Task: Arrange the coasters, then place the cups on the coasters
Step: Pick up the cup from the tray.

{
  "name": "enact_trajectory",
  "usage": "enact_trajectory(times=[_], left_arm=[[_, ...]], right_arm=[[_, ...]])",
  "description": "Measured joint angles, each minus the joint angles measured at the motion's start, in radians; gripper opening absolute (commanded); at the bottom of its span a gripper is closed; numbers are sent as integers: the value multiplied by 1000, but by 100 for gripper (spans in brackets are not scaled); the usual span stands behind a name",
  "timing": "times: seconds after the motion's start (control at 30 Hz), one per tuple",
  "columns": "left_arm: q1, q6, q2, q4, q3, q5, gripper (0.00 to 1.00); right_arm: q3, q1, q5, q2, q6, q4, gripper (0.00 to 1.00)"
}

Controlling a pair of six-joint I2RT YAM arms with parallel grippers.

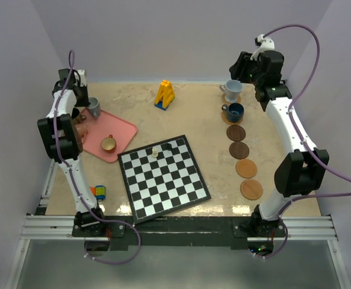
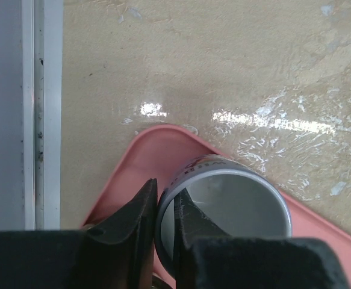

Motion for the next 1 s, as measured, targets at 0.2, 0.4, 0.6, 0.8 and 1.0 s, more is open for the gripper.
enact_trajectory(times=[0.2, 0.4, 0.6, 0.8, 1.0], left_arm=[[-6, 17, -2, -3, 0, -2, 0], [-23, 24, -27, 5, -14, -13, 0], [-89, 16, -148, 77, -44, -19, 0], [-239, -23, -296, 150, -43, 48, 0], [-418, -74, -374, 114, -64, 90, 0]], right_arm=[[9, 0, 0, 19, 0, 0, 54], [26, 0, 18, 20, -9, -22, 54], [54, 0, 35, 3, -32, -46, 54], [82, 1, -52, -21, -27, -40, 54], [110, 104, -68, -25, -60, -103, 55]])
